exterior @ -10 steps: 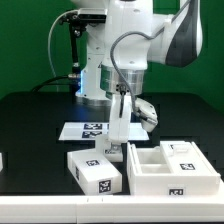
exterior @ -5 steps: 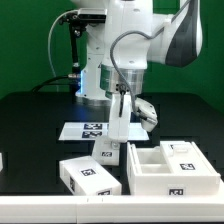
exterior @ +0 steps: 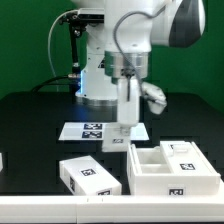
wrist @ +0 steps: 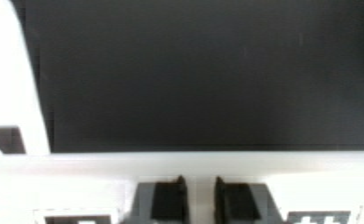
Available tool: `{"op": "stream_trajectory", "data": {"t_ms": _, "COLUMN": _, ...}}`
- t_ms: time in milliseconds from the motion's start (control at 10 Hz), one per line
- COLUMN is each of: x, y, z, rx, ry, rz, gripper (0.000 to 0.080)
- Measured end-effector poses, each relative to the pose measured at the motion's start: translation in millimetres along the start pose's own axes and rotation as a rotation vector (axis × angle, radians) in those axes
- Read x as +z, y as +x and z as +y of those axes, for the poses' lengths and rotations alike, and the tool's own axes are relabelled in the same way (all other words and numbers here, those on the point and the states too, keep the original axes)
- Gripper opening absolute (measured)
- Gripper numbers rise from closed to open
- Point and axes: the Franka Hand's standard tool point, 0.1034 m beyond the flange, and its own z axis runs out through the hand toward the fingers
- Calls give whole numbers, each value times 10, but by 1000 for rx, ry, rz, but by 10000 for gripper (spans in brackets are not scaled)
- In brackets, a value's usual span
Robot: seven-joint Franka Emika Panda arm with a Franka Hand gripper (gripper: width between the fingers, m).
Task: Assemble cabinet
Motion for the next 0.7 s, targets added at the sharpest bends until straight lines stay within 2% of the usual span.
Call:
{"op": "stream_trajectory", "data": {"t_ms": 200, "x": -71, "y": -303, "z": -16, "rx": 13, "ry": -23, "rz": -31, "gripper": 64}}
{"op": "stream_trajectory", "data": {"t_ms": 300, "x": -101, "y": -471, "z": -47, "rx": 9, "ry": -24, "rz": -40, "gripper": 64}}
{"op": "stream_trajectory", "data": {"t_ms": 400, "x": -95, "y": -546, "z": -57, "rx": -1, "ry": -20, "rz": -36, "gripper": 64}}
{"op": "stream_trajectory", "data": {"t_ms": 500, "x": -84, "y": -543, "z": -78, "rx": -5, "ry": -4, "rz": -27, "gripper": 64}}
{"op": "stream_trajectory", "data": {"t_ms": 700, "x": -89, "y": -543, "z": -84, "rx": -5, "ry": -3, "rz": -28, "gripper": 64}}
